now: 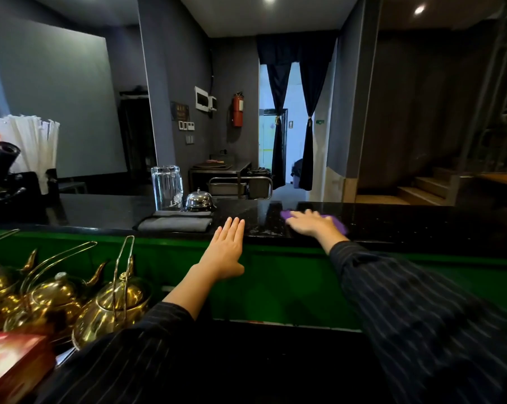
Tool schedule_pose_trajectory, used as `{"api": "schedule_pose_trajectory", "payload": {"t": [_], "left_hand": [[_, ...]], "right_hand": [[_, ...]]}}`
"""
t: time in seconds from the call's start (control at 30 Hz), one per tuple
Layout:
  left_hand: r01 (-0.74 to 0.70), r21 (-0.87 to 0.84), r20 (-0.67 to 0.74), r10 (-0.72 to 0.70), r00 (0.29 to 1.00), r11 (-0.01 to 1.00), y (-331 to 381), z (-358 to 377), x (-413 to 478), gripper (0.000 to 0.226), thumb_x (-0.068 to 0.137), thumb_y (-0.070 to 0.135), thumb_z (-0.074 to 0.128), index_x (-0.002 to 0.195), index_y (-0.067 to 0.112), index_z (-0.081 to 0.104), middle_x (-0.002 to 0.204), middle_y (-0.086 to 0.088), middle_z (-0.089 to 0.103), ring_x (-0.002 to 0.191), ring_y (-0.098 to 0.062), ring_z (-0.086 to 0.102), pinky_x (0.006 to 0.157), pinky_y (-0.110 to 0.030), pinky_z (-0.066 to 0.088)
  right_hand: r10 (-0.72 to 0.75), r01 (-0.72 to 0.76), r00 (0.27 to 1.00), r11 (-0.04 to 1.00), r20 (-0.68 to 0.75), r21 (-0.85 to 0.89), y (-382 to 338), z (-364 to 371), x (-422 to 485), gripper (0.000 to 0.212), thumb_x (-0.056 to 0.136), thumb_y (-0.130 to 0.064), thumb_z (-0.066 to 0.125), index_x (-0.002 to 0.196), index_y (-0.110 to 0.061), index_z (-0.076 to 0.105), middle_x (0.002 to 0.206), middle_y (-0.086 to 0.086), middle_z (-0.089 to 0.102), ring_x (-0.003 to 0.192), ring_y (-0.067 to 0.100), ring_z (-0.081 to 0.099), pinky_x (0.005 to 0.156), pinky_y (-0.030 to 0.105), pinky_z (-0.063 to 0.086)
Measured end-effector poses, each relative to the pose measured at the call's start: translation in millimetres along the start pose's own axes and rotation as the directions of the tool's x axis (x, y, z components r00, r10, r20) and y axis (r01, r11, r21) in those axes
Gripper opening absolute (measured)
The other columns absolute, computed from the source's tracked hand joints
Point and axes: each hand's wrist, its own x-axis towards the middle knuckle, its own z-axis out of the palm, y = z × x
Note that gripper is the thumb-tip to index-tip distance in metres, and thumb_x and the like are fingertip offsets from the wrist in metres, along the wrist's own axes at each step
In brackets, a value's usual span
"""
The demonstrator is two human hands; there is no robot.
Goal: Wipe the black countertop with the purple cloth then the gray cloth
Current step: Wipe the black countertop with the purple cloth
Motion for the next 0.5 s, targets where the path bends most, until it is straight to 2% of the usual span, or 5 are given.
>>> {"api": "schedule_pose_trajectory", "payload": {"t": [0.13,0.23,0.4,0.5], "left_hand": [[0.037,-0.026,0.032,-0.036,0.999,0.999,2,-5,5,0.101,0.078,0.011,0.054,0.147,0.005,-0.020,0.157,-0.015,-0.021,0.147,-0.027,-0.017,0.121,-0.042,-0.002],[0.054,-0.031,0.048,-0.053,0.997,0.998,3,-8,6,0.100,0.079,0.009,0.052,0.147,0.005,-0.021,0.158,-0.014,-0.020,0.147,-0.027,-0.015,0.121,-0.041,-0.001],[0.090,0.015,0.064,-0.091,0.994,0.996,15,-13,3,0.101,0.080,0.014,0.055,0.149,0.013,-0.019,0.157,-0.019,-0.018,0.147,-0.031,-0.012,0.120,-0.043,0.002],[0.051,0.035,0.044,-0.052,0.998,0.998,45,-14,3,0.105,0.078,0.016,0.060,0.150,0.015,-0.016,0.159,-0.012,-0.018,0.148,-0.027,-0.013,0.119,-0.048,0.001]], "right_hand": [[-0.278,0.279,0.960,0.960,0.017,-0.022,-67,11,-9,0.055,0.100,-0.052,0.018,0.153,-0.038,0.017,0.163,0.003,0.012,0.149,0.025,0.014,0.117,0.053,0.011],[-0.417,0.417,0.908,0.909,0.041,-0.010,-86,14,-20,0.052,0.102,-0.044,0.018,0.153,-0.032,0.021,0.163,0.001,0.014,0.149,0.023,0.015,0.117,0.051,0.015],[-0.508,0.508,0.861,0.861,-0.005,0.033,-47,9,-49,0.049,0.102,-0.042,0.028,0.151,-0.035,0.027,0.162,-0.001,0.018,0.149,0.020,0.017,0.117,0.046,0.016],[-0.501,0.504,0.862,0.863,-0.074,0.024,2,1,-70,0.047,0.102,-0.042,0.030,0.149,-0.043,0.028,0.160,-0.001,0.025,0.147,0.019,0.024,0.115,0.044,0.023]]}}
